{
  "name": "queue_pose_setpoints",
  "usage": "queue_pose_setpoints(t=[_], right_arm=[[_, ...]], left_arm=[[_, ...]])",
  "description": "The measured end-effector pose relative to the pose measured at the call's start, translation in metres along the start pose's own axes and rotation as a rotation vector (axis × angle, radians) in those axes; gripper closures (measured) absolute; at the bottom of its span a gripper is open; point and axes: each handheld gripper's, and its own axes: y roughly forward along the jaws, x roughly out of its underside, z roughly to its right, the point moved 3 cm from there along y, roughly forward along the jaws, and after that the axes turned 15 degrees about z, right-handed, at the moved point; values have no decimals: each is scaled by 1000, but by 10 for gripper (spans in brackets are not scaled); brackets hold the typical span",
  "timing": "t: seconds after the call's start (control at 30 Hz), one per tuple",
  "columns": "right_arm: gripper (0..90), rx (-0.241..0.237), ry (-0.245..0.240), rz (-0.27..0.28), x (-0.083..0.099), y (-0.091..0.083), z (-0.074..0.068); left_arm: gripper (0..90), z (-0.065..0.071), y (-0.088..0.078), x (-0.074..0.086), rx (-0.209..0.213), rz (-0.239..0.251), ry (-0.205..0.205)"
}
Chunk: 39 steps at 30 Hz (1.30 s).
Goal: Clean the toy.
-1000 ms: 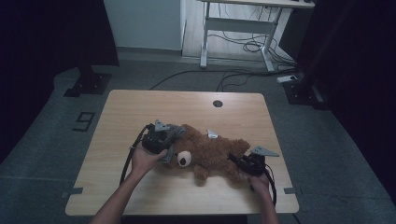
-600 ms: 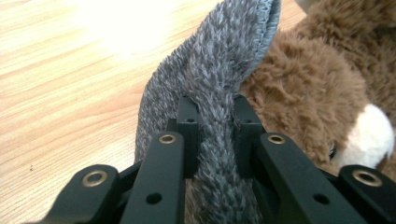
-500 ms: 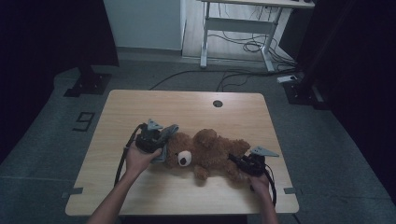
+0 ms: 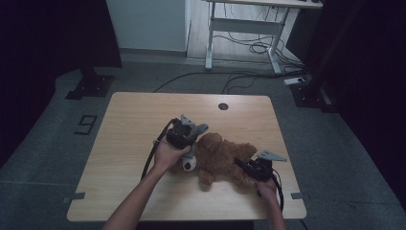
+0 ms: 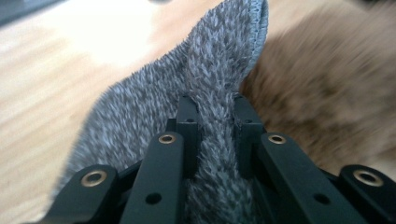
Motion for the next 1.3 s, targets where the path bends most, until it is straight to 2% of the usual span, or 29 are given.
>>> queue_pose_setpoints(t=[0.03, 0.1, 0.17, 0.3, 0.37, 0.5, 0.63, 0.83, 1.13, 1.3], right_arm=[[688, -3, -6, 0, 0, 0, 0], [682, -5, -4, 5, -1, 0, 0], [676, -3, -5, 6, -1, 0, -1], [634, 3, -10, 7, -1, -1, -2], [583, 6, -9, 16, -3, -3, -1], [548, 4, -2, 24, -3, -4, -1], [461, 29, 0, 46, -6, -7, 0], [385, 54, 13, 54, -9, -10, 2], [251, 56, 3, 73, -22, -15, -4], [183, 37, -6, 100, -35, -19, -12]], left_arm=[[770, -1, 1, 4, 2, -6, 4], [770, -4, 0, 11, 14, 10, -24], [771, -5, -1, 12, 18, 15, -32], [772, -3, -3, 16, 25, 10, -18], [773, -2, -3, 19, 27, 11, -17], [774, -2, -2, 22, 33, 20, -33], [775, -2, -3, 25, 45, 27, -52], [777, 1, -5, 30, 49, 38, -48], [782, 8, -12, 38, 67, 58, -42], [782, 16, -19, 47, 81, 84, -32]])
